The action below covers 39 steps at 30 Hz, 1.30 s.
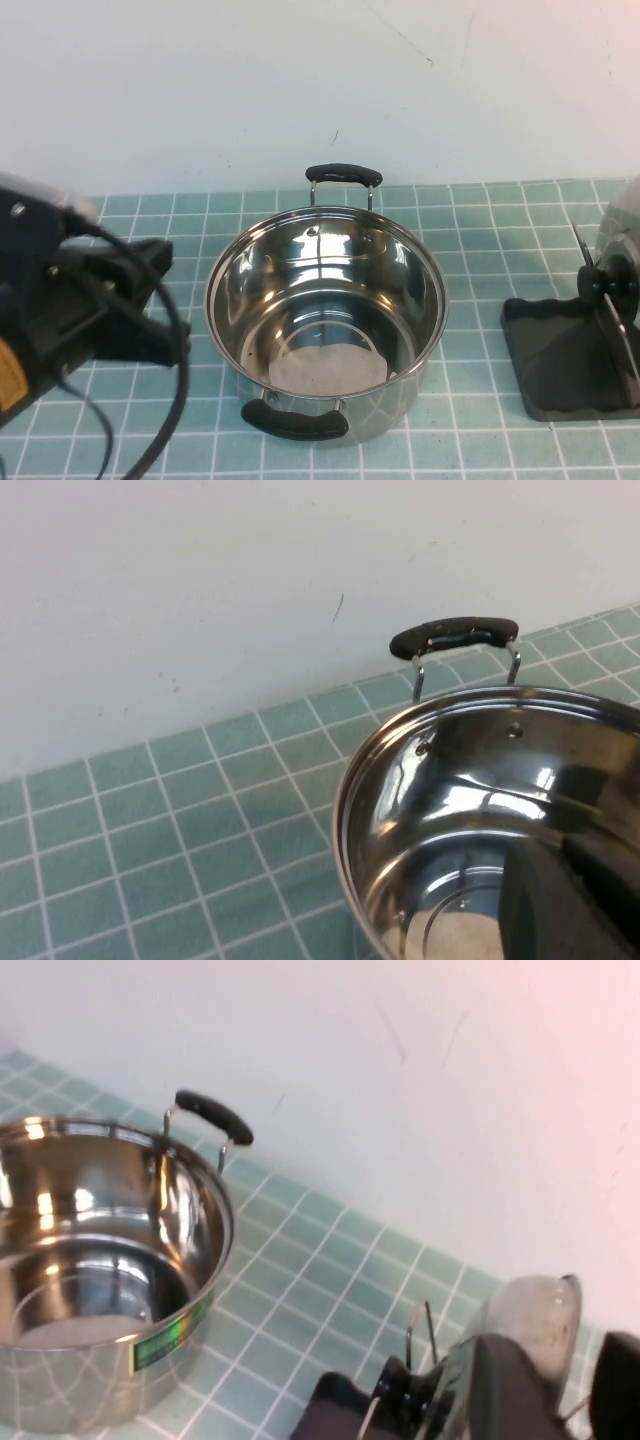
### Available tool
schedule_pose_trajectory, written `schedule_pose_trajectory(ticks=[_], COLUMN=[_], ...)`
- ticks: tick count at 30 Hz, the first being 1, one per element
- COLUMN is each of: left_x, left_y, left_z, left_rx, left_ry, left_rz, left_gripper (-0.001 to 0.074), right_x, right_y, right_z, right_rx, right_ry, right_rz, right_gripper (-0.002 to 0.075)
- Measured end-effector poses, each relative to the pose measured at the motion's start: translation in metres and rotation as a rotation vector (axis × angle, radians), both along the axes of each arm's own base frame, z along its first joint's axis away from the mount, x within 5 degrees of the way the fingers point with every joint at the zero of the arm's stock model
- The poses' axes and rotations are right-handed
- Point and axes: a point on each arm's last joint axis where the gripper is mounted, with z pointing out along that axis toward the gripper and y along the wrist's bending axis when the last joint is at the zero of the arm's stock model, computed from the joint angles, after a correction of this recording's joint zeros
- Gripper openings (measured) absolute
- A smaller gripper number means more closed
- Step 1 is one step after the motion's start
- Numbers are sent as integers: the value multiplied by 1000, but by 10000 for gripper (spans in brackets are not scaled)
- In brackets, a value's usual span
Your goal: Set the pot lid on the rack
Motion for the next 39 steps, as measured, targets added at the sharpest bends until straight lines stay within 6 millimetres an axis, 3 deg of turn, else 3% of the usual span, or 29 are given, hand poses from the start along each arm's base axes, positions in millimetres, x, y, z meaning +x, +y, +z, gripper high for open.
schedule_pose_trajectory(ticks=[7, 11, 15, 22, 32, 39], left_x=[-32, -54, -77, -103, -104, -105], left_y=[22, 37, 52, 64, 65, 65], left_z=[-11, -18, -23, -42, -65, -76], left_rx=[23, 19, -23, -126, -99, -76], left_ry=[36, 47, 28, 57, 116, 153], left_rz=[66, 112, 149, 172, 180, 188], left_gripper=[1, 1, 1, 1, 1, 1], right_x=[-63, -94, -116, -111, -93, -88], right_y=[-8, -11, -12, -9, -6, -6], right_z=[0, -17, -40, -67, -103, -109], right_rx=[30, 61, 75, 33, 20, 33], right_ry=[-186, -273, -308, -150, -5, -15], right_rz=[12, 25, 49, 85, 91, 78], right_gripper=[195, 181, 112, 9, -1, -1])
